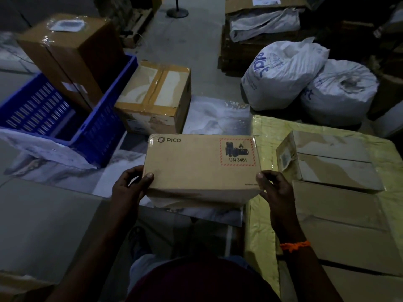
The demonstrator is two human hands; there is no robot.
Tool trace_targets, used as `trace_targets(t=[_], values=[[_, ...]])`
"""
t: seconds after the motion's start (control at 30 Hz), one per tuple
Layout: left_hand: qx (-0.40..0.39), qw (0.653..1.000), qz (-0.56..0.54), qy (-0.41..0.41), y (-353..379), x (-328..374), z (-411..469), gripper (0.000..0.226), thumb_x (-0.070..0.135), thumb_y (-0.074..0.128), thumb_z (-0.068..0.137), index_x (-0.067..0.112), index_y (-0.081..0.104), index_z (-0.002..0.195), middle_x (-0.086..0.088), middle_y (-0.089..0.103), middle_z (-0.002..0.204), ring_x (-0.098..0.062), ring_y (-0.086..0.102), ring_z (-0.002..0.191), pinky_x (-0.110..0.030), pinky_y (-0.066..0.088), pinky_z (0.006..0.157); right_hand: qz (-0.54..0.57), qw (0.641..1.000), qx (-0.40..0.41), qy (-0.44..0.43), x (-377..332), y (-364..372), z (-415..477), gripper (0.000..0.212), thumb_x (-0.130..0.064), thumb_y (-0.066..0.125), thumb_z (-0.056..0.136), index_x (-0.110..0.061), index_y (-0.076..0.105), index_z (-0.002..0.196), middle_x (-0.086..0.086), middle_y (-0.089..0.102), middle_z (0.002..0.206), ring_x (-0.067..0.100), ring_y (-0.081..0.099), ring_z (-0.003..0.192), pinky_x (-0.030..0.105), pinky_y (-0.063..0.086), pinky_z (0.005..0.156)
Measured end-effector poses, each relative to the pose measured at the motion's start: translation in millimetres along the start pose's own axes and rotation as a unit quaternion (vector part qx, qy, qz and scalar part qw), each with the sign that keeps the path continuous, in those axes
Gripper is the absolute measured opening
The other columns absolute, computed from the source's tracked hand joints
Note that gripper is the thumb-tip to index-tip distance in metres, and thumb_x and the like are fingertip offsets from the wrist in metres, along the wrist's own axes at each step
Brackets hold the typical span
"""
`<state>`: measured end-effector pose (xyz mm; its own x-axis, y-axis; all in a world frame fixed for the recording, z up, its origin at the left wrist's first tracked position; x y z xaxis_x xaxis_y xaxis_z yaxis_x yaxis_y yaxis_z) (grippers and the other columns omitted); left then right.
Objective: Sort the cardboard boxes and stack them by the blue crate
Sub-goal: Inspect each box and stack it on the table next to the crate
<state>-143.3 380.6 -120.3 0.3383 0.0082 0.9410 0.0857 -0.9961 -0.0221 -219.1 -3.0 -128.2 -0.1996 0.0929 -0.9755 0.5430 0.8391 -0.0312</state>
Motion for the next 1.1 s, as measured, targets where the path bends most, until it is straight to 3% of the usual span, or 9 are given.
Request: trace_targets(t=[0.1, 0.17, 0.27, 0.37, 0.47, 0.57, 0.7, 0.97, 1.1], values=[[-0.011, 0.998, 0.048, 0.033, 1.7, 7.8, 7.8, 0.051, 0.039, 0.078, 0.079, 0.020, 0.064, 0.124, 0.005, 0.065, 0.129, -0.015, 0.061, 0.121, -0.048, 0.053, 0.103, -0.062, 0.997, 0.028, -0.021, -3.1, -1.5, 0.4, 0.018, -0.021, 0.073, 0.095, -0.012, 0.069, 0.109, 0.003, 0.075, 0.109, 0.026, 0.071, 0.104, 0.044, 0.059, 0.089], [-0.008, 0.984, 0.139, 0.111, 6.9, 21.2, 6.1, 0.056, 0.043, 0.077, 0.085, 0.021, 0.059, 0.133, 0.003, 0.060, 0.137, -0.010, 0.057, 0.125, -0.041, 0.052, 0.102, -0.168, 0.980, 0.053, -0.095, -15.4, 3.7, -4.8, 0.027, -0.027, 0.073, 0.096, -0.013, 0.067, 0.118, 0.002, 0.072, 0.116, 0.016, 0.067, 0.106, 0.042, 0.059, 0.092], [0.005, 0.903, 0.317, 0.291, 32.5, 47.9, -4.7, 0.047, 0.027, 0.068, 0.095, 0.016, 0.054, 0.139, -0.001, 0.051, 0.145, -0.006, 0.049, 0.129, -0.029, 0.048, 0.101, -0.279, 0.925, 0.029, -0.256, -41.4, 35.1, -16.9, 0.042, -0.029, 0.066, 0.097, -0.008, 0.061, 0.134, 0.010, 0.056, 0.141, 0.014, 0.054, 0.127, 0.032, 0.053, 0.098], [-0.085, 0.812, 0.445, 0.368, 78.9, 50.8, -6.6, 0.049, 0.039, 0.050, 0.099, 0.018, 0.054, 0.143, -0.005, 0.047, 0.153, -0.023, 0.034, 0.148, -0.052, 0.032, 0.118, -0.430, 0.825, -0.054, -0.362, -53.5, 85.1, -18.3, 0.053, -0.040, 0.051, 0.099, -0.008, 0.058, 0.140, 0.014, 0.049, 0.153, 0.030, 0.042, 0.144, 0.043, 0.040, 0.116], [-0.137, 0.744, 0.557, 0.342, 110.3, 37.7, 7.0, 0.064, 0.051, 0.031, 0.100, 0.016, 0.046, 0.151, -0.010, 0.038, 0.161, -0.030, 0.026, 0.153, -0.059, 0.020, 0.120, -0.573, 0.735, -0.177, -0.317, -46.5, 129.9, -9.8, 0.073, -0.058, 0.023, 0.100, -0.014, 0.040, 0.156, 0.013, 0.031, 0.167, 0.031, 0.020, 0.157, 0.052, 0.024, 0.125], [-0.131, 0.686, 0.624, 0.350, 120.0, 32.1, 15.7, 0.063, 0.047, 0.024, 0.104, 0.016, 0.041, 0.155, -0.012, 0.033, 0.164, -0.034, 0.032, 0.150, -0.061, 0.023, 0.118, -0.608, 0.711, -0.200, -0.292, -41.2, 144.7, -3.0, 0.078, -0.059, 0.007, 0.097, -0.021, 0.022, 0.163, 0.010, 0.015, 0.172, 0.029, 0.007, 0.160, 0.051, 0.009, 0.127], [-0.130, 0.671, 0.637, 0.357, 119.3, 26.4, 14.6, 0.061, 0.046, 0.023, 0.105, 0.018, 0.035, 0.158, -0.010, 0.027, 0.166, -0.032, 0.027, 0.152, -0.058, 0.021, 0.119, -0.614, 0.700, -0.186, -0.313, -33.9, 143.2, -4.3, 0.069, -0.055, 0.014, 0.103, -0.024, 0.024, 0.164, 0.006, 0.018, 0.172, 0.027, 0.010, 0.160, 0.050, 0.006, 0.126], [-0.159, 0.673, 0.638, 0.339, 116.3, 26.7, 18.7, 0.067, 0.056, 0.011, 0.105, 0.022, 0.030, 0.160, -0.007, 0.020, 0.168, -0.029, 0.020, 0.155, -0.058, 0.022, 0.121, -0.617, 0.698, -0.200, -0.304, -34.1, 141.6, -2.3, 0.069, -0.059, 0.017, 0.104, -0.025, 0.023, 0.163, 0.005, 0.017, 0.172, 0.026, 0.010, 0.160, 0.052, 0.007, 0.127], [-0.153, 0.691, 0.639, 0.300, 97.4, 31.1, 25.3, 0.079, 0.071, 0.003, 0.096, 0.030, 0.007, 0.163, 0.001, -0.005, 0.170, -0.022, -0.004, 0.157, -0.052, 0.000, 0.126, -0.627, 0.701, -0.171, -0.294, -33.6, 117.5, 4.3, 0.077, -0.068, 0.020, 0.101, -0.022, 0.025, 0.163, 0.008, 0.022, 0.171, 0.029, 0.017, 0.158, 0.053, 0.011, 0.127]])
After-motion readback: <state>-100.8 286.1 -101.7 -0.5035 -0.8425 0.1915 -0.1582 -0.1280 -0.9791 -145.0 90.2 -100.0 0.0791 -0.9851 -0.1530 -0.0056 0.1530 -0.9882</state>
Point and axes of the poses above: each hand's wrist, its own z-axis towards the middle knuckle, its own y-axis out of the palm, x = y × z, the point moved 6 cm from there along z, towards the middle knuckle
